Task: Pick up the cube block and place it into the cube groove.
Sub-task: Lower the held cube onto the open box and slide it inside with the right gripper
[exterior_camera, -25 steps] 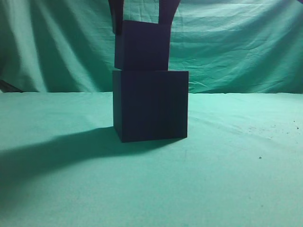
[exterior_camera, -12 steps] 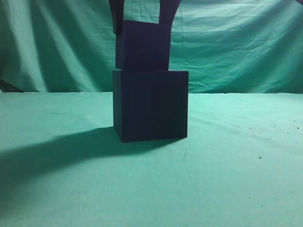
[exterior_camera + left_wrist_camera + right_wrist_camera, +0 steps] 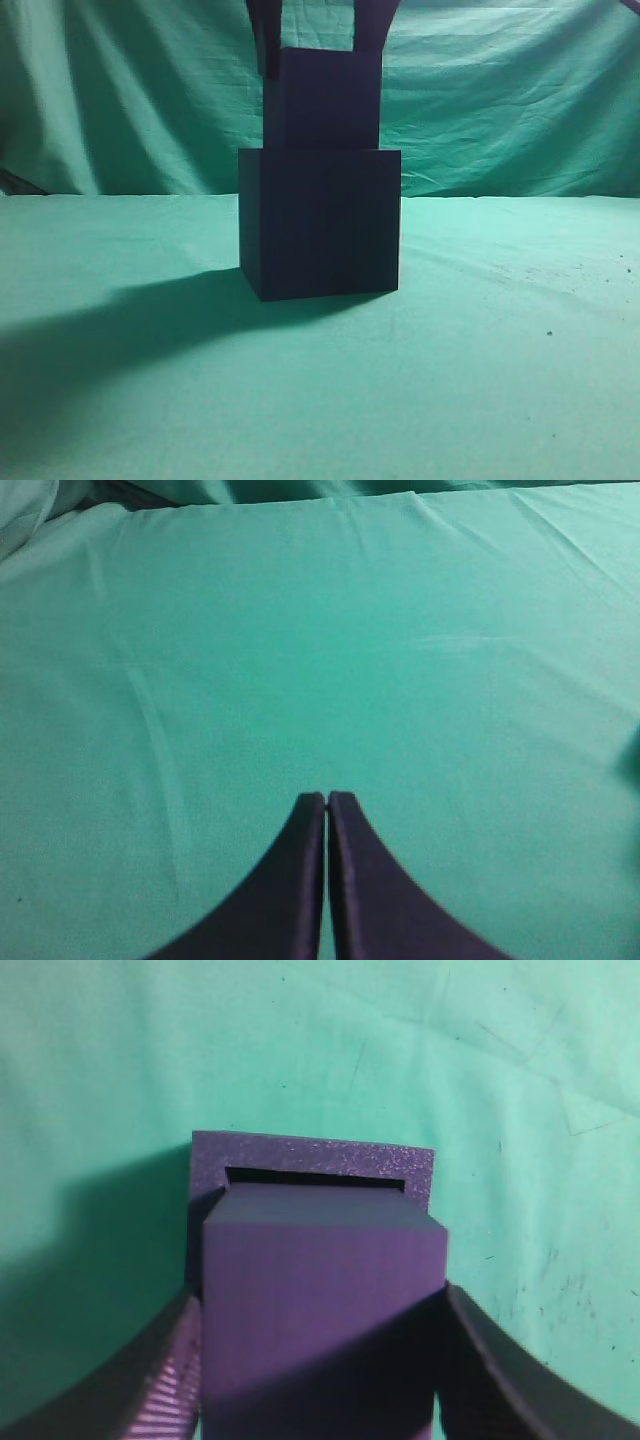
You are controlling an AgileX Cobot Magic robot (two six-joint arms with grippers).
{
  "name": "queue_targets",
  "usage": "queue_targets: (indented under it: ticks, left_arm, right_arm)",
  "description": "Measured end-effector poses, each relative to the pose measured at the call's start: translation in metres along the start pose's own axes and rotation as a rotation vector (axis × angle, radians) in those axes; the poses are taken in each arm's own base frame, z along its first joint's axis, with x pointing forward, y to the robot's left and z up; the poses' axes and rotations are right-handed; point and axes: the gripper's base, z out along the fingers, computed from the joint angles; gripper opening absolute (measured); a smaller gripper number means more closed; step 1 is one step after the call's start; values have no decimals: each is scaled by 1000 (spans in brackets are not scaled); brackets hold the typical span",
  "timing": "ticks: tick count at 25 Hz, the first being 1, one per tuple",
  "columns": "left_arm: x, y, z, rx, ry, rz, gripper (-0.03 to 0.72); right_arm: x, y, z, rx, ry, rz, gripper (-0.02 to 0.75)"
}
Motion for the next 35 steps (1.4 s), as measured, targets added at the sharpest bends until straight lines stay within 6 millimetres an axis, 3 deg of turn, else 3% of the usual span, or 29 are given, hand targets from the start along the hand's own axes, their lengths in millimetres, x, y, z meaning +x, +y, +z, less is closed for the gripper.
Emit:
queue_targets:
  ticks: [6,11,19,23,25,29,32,35]
  left_arm:
    - [0,0,0,0,0,0,0]
    - [0,0,0,0,0,0,0]
    - [0,0,0,0,0,0,0]
    - [0,0,0,0,0,0,0]
    - [0,0,0,0,0,0,0]
    - [0,0,0,0,0,0,0]
    - [0,0,0,0,0,0,0]
    - [0,0,0,0,0,0,0]
  right_arm:
    - [0,0,1,6,2,-2,410]
    - [-2,3,18,25,40,-9,410]
    - [-2,3,20,30,42,-17,410]
    - [-3,3,20,35,37,-39,579]
    - [-5,2,12,26,13,-36,584]
    - [-7,-5,-30,-3,-101,-30,584]
    - [2,-16,-69,-34,-184,-46,454]
    - [18,-26,-113,-109,-269,-29,270]
